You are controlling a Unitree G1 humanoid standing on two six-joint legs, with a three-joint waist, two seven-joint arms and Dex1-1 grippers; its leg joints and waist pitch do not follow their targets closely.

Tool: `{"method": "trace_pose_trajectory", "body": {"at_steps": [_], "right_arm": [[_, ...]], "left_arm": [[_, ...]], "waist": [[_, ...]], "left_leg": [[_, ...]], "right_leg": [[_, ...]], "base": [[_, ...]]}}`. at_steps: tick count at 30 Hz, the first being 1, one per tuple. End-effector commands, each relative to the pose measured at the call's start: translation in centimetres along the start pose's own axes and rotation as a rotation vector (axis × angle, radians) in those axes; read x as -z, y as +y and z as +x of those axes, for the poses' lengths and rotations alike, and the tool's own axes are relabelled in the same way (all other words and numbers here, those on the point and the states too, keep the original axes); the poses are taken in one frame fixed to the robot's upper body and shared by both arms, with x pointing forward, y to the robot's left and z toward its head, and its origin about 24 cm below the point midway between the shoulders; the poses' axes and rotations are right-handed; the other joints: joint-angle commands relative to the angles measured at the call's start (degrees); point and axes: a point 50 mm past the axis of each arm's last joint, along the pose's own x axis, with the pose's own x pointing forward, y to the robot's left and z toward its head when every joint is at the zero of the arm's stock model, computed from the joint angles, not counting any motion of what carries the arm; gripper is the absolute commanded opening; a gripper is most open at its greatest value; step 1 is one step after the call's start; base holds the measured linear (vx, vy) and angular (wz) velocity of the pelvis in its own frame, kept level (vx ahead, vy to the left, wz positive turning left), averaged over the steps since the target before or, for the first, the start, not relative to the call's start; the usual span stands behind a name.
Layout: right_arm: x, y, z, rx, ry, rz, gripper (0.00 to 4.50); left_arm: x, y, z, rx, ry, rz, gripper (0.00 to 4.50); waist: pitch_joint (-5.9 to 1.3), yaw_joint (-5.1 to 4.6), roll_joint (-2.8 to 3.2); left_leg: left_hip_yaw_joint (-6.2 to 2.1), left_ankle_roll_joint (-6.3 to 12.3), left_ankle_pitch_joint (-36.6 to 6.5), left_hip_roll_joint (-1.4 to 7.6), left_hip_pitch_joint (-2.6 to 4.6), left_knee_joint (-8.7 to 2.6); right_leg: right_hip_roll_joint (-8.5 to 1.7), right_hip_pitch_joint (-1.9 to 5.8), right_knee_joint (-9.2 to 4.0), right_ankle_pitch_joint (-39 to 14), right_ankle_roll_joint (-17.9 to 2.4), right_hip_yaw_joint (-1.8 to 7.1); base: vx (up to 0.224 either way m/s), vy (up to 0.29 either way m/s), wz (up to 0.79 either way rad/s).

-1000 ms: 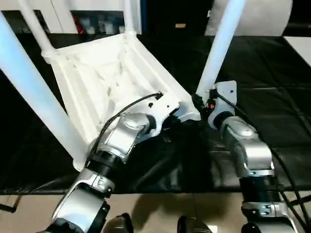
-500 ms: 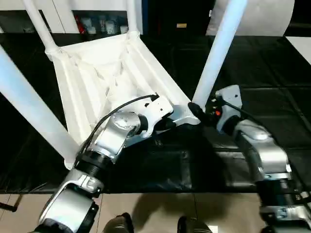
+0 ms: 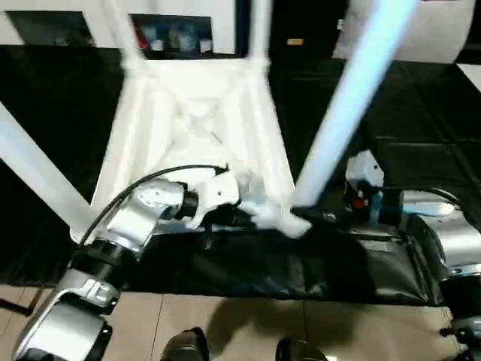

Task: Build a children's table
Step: Rotate leg to tighten

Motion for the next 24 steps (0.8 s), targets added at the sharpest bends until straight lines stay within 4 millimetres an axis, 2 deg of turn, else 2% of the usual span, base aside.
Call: {"method": "trace_pose_trajectory", "body": {"at_steps": [1,9,13,14,18,20,21,22,23,24], "right_arm": [[0.0,0.4,-0.2,-0.092,0.010,0.034,3.00],[0.3,0.9,-0.2,-0.177,0.006,0.090,2.50],[0.6,1.3,-0.1,-0.211,0.006,0.122,2.12],[0.6,1.5,-0.1,-0.211,0.002,0.130,2.12],[0.7,1.8,0.0,-0.197,-0.019,0.148,2.07],[0.6,2.0,0.4,-0.145,-0.058,0.170,2.05],[0.5,2.1,0.6,-0.118,-0.071,0.181,2.05],[0.6,1.7,1.3,0.015,-0.062,0.196,2.05],[0.6,1.6,1.4,0.035,-0.060,0.198,2.05],[0.8,1.2,1.9,0.122,-0.054,0.206,2.04]], "left_arm": [[-0.4,-0.9,0.8,0.108,0.002,0.057,0.00],[-0.4,-0.7,0.5,0.133,0.008,0.072,0.00],[-0.4,-0.7,0.5,0.137,0.007,0.077,0.00],[-0.3,-0.6,0.5,0.128,0.006,0.073,0.00],[-0.4,-0.4,0.6,0.098,0.001,0.063,0.00],[-0.7,0.0,0.9,0.046,-0.018,0.033,0.00],[-0.8,0.2,1.0,0.023,-0.027,0.017,0.00],[-1.2,0.6,1.5,-0.038,-0.043,-0.015,0.00],[-1.3,0.7,1.6,-0.047,-0.045,-0.020,0.00],[-1.5,1.0,1.9,-0.083,-0.050,-0.037,0.00]], "waist": [[-4.13,-0.23,-0.94],[-4.11,-0.09,-1.02],[-4.19,0.05,-1.04],[-4.10,0.11,-0.91],[-4.09,0.22,-1.09],[-3.89,0.36,-0.94],[-3.89,0.36,-1.08],[-3.69,0.30,-0.91],[-3.60,0.19,-0.88],[-3.42,-0.19,-0.94]], "left_leg": [[-0.71,6.42,-11.4,3.19,2.04,-3.10],[-0.86,5.31,-11.5,3.11,1.89,-3.21],[-0.80,5.68,-10.8,3.10,1.92,-3.11],[-0.80,5.61,-11.0,3.10,1.91,-3.14],[-0.81,5.58,-10.9,3.07,1.86,-3.16],[-0.80,5.40,-10.9,3.12,1.87,-3.25],[-0.87,5.15,-11.7,3.08,1.85,-3.35],[-0.96,4.49,-12.6,3.07,1.84,-3.54],[-1.00,3.98,-13.3,3.07,1.85,-3.67],[-1.13,2.50,-15.1,2.96,1.90,-3.93]], "right_leg": [[-2.44,2.33,-3.12,-7.9,-16.1,1.27],[-2.70,2.32,-3.29,-10.2,-15.4,1.32],[-2.60,2.32,-3.17,-9.1,-15.7,1.28],[-2.60,2.25,-3.20,-9.3,-15.6,1.31],[-2.60,2.37,-3.25,-9.5,-15.4,1.34],[-2.59,2.21,-3.32,-9.8,-15.1,1.41],[-2.66,2.24,-3.46,-11.3,-14.7,1.36],[-2.71,2.09,-3.70,-13.4,-14.2,1.41],[-2.70,1.98,-3.88,-14.7,-13.7,1.45],[-2.76,1.79,-4.17,-18.2,-12.9,1.48]], "base": [[0.000,0.000,0.00],[0.000,0.000,0.00],[0.000,0.000,0.00],[0.000,0.000,0.00],[0.000,0.000,0.00],[0.000,0.000,0.00],[0.000,0.000,0.00],[0.000,0.000,0.00],[0.000,0.000,0.00],[0.000,0.000,0.00]]}}
